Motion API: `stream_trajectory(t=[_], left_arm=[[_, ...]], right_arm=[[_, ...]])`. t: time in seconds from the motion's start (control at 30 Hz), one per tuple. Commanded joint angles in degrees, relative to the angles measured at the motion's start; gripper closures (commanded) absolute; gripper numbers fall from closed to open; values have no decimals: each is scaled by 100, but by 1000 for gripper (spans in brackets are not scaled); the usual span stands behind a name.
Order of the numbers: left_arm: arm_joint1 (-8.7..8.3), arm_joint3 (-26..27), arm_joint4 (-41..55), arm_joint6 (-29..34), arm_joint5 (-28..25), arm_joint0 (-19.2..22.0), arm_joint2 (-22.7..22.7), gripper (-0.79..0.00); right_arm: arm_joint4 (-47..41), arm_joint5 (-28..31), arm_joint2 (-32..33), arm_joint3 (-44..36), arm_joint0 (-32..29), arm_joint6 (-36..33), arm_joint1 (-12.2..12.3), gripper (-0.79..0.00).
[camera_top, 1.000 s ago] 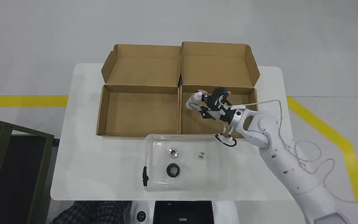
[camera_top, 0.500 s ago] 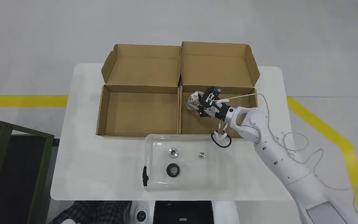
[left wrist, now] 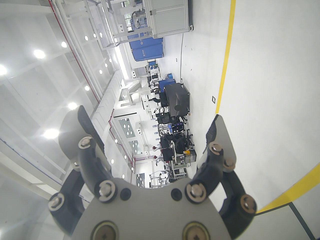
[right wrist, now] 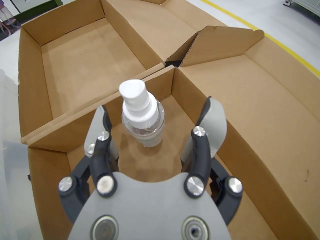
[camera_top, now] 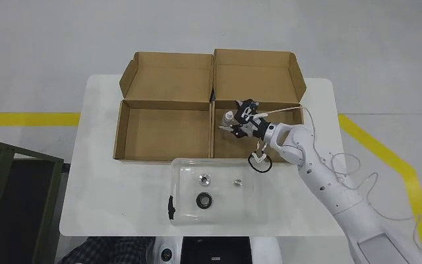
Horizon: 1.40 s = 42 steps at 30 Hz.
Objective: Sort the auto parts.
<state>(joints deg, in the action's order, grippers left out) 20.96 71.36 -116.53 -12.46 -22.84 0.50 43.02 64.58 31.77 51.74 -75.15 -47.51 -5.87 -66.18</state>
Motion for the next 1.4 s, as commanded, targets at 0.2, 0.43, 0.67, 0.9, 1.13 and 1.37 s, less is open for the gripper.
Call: stream_trajectory(t=[0.2,0.43,0.67,0.9,1.13,1.37], left_arm=[[0,0,0,0,0,0,0,-785],[0,0,0,0,0,0,0,-785],[0,0,0,0,0,0,0,-785],[0,0,0,0,0,0,0,-785],[0,0,0,0,0,0,0,-785],[0,0,0,0,0,0,0,-785]], right_arm=[[299,204,591,-1325,-589,-478,214,-785],[279,558,1161,-2464,-1332,-1036,405,-785],[368,915,1559,-3267,-2057,-1332,549,-785],[636,1288,1811,-3855,-2767,-1500,669,-785],[1165,1661,1904,-4247,-3389,-1643,772,-785],[1769,1825,1768,-4542,-3744,-1630,828,-785]])
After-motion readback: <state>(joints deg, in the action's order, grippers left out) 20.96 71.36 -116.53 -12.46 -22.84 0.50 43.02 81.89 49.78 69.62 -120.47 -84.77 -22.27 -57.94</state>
